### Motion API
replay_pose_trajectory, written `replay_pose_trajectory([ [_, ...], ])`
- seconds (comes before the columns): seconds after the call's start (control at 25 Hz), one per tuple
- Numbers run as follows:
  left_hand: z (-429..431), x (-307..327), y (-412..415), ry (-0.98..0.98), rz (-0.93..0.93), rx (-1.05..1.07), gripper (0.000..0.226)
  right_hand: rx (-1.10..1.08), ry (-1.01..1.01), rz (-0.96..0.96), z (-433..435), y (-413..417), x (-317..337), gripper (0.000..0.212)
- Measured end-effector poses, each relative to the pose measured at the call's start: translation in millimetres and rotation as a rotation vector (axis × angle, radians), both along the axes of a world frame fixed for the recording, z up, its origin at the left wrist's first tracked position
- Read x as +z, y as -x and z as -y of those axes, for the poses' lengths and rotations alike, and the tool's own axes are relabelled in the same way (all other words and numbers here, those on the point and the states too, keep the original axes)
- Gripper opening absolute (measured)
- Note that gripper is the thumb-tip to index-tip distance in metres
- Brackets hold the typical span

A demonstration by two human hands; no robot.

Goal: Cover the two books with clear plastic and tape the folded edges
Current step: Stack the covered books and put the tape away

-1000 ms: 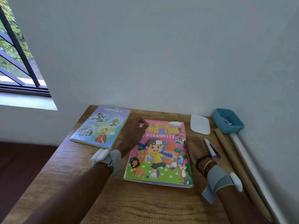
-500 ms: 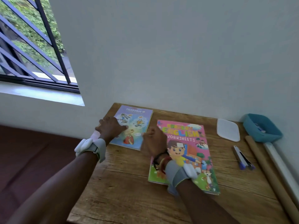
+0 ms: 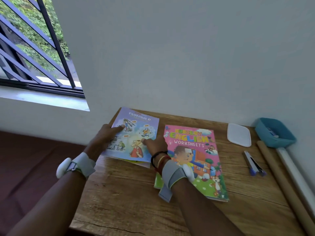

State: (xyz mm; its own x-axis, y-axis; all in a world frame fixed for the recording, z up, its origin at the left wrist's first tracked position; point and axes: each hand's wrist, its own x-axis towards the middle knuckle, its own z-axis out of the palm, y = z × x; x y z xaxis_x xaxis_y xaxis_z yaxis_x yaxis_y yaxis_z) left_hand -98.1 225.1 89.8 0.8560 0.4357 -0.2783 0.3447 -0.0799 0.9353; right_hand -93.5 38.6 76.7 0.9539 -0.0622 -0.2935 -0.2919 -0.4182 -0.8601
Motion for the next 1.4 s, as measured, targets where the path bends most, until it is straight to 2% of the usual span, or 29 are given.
replay_pose_trajectory([
  [0.12,17.3,24.1,10.7,0.216,0.044,-0.050,0.032,-0.074,0.020,0.127,11.0,11.5,6.2,0.060],
  [0.24,52.2,36.0,10.8,0.346,0.081,-0.159,0.019,-0.140,-0.262,0.220,44.7,24.9,23.6,0.047],
  [0.28,68.6,31.9,8.6,0.375,0.087,-0.197,0.023,-0.184,-0.286,0.254,61.1,28.3,28.6,0.045],
  [0.36,103.5,16.4,5.6,0.378,0.099,-0.248,0.039,-0.268,-0.187,0.335,99.2,32.5,26.7,0.047],
  [0.4,124.5,6.4,4.2,0.330,0.118,-0.244,0.043,-0.298,-0.089,0.364,120.2,33.4,22.0,0.049],
  [0.44,143.5,-4.5,1.2,0.197,0.129,-0.218,0.047,-0.303,0.022,0.380,137.7,33.0,14.4,0.049],
  [0.52,178.7,-22.9,-2.0,-0.164,0.112,-0.159,0.051,-0.275,0.193,0.351,161.8,34.1,1.3,0.042],
  [0.64,212.8,-39.4,5.4,-0.572,0.120,-0.149,0.048,-0.275,0.320,0.274,177.7,40.1,-11.3,0.039],
  [0.76,217.1,-42.0,13.0,-0.911,0.051,-0.139,0.058,-0.252,0.474,0.262,183.0,45.1,-16.8,0.043],
  [0.84,218.4,-44.1,19.4,-0.978,0.076,-0.217,0.059,-0.205,0.620,0.265,187.5,44.5,-16.8,0.045],
  [1.0,213.4,-62.2,33.3,-1.015,0.148,-0.347,0.054,-0.132,0.604,0.269,189.8,47.5,-20.6,0.058],
  [1.2,209.1,-70.6,40.2,-1.043,0.221,-0.413,0.076,-0.118,0.710,0.317,180.9,66.9,-33.6,0.050],
  [1.4,199.3,-67.9,40.0,-1.028,0.202,-0.408,0.062,-0.139,0.718,0.331,154.8,71.7,-44.6,0.050],
])
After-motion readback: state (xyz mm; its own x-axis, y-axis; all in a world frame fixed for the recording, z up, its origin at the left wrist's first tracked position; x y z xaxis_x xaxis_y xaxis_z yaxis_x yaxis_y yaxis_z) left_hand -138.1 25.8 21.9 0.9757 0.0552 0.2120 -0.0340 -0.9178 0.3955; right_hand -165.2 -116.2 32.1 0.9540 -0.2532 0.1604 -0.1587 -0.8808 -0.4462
